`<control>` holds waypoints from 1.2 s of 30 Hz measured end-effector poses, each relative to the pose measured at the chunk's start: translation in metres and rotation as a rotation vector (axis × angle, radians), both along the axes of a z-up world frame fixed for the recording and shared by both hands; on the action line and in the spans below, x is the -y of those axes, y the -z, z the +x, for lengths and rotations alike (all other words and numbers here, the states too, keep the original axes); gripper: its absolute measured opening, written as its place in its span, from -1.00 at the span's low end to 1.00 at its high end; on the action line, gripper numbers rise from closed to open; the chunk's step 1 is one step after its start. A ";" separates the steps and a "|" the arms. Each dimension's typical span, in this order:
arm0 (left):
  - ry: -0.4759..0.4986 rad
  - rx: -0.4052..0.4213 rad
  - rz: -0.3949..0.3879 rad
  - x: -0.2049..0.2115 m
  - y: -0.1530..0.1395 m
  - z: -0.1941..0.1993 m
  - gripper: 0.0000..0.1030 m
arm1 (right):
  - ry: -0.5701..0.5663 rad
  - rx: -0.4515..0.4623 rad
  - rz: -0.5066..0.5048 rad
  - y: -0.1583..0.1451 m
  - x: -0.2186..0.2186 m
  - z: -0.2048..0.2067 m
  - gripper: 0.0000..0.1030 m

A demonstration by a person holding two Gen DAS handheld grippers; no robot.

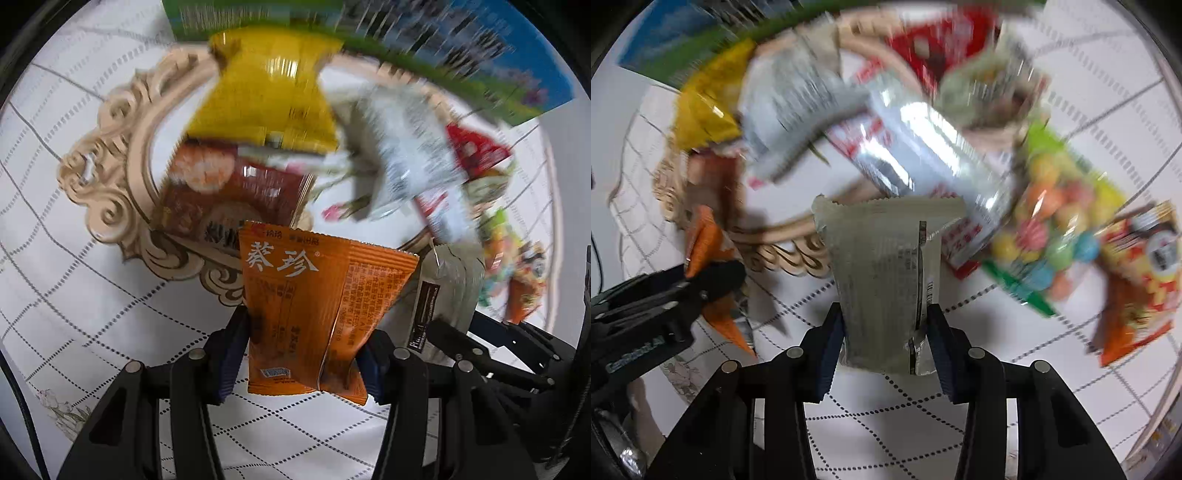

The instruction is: Organize snacks

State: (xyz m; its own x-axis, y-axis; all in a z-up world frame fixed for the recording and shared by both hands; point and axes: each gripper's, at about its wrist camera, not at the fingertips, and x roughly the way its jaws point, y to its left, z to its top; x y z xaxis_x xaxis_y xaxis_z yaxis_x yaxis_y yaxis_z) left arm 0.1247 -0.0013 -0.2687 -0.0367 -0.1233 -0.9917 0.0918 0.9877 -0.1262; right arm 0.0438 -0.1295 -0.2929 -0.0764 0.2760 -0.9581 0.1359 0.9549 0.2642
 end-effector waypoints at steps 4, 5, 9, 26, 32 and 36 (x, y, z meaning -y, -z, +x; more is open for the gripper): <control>-0.010 0.076 -0.062 -0.009 -0.057 0.011 -0.01 | 0.048 0.084 0.073 -0.057 0.013 0.005 -0.09; -0.010 0.106 -0.085 -0.010 -0.078 0.016 -0.01 | 0.058 0.119 0.093 -0.079 0.017 0.009 -0.09; 0.011 0.197 -0.145 -0.004 -0.145 0.046 -0.01 | 0.083 0.262 0.142 -0.153 0.037 0.040 -0.09; 0.025 0.215 0.127 0.024 -0.131 0.282 0.00 | 0.031 0.338 -0.175 -0.157 0.100 0.309 -0.09; 0.028 0.134 0.207 0.015 -0.091 0.328 0.02 | 0.017 0.259 -0.221 -0.093 0.106 0.355 -0.09; 0.019 0.085 0.221 0.010 -0.073 0.341 0.03 | 0.008 0.222 -0.218 -0.057 0.106 0.371 -0.06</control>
State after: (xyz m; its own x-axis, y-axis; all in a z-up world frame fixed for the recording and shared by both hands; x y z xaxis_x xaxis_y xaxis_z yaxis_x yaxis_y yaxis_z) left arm 0.4654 -0.0112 -0.1956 0.0481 0.0974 -0.9941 0.1122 0.9884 0.1023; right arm 0.4151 -0.2358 -0.2355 0.1432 0.0619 -0.9878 0.1051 0.9914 0.0774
